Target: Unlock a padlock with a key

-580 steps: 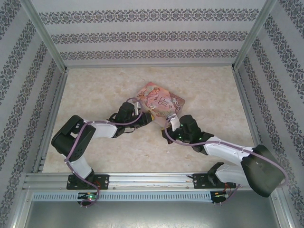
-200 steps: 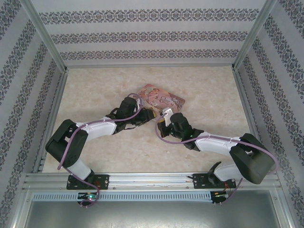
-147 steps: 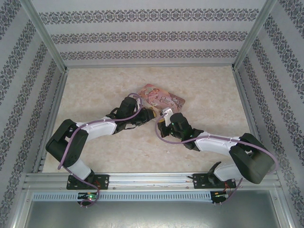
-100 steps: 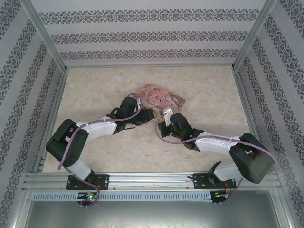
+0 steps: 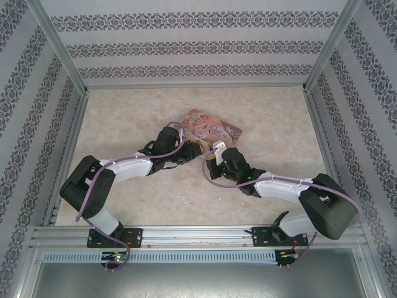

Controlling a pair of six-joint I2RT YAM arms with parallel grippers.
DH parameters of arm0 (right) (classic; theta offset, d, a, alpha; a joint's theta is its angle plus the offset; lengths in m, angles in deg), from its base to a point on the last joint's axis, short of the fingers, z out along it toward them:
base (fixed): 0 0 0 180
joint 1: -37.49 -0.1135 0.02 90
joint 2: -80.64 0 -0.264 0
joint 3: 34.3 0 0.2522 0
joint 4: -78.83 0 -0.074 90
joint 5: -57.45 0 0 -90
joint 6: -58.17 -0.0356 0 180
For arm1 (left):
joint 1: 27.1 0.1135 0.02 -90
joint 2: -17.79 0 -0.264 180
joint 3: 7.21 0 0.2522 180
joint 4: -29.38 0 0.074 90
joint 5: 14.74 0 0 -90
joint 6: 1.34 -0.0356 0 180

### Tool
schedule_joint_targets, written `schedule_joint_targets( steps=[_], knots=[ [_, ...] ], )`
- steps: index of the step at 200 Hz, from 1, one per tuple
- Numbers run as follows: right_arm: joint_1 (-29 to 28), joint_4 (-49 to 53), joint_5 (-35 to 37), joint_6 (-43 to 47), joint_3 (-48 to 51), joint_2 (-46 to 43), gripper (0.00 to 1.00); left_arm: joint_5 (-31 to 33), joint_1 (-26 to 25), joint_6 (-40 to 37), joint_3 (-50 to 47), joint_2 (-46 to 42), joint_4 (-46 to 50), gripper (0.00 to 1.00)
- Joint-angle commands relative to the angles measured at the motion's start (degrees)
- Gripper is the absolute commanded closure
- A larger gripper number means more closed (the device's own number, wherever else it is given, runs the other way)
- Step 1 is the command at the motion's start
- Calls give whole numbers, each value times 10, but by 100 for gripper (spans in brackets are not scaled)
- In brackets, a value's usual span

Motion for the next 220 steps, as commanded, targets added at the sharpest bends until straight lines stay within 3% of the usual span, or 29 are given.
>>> schedule_joint_targets(
  steps=[1,182,220],
  knots=[
    [-4,-12,2,2,-16,4,100,2,-9,2,15,-3,-14,80],
    [13,-99,-38,21,-43,48,100,1,-20,9,20,-4,-19,79],
    [39,-147,-109,-16,-39,57,100,-1,-22,7,20,-3,-19,80]
  ],
)
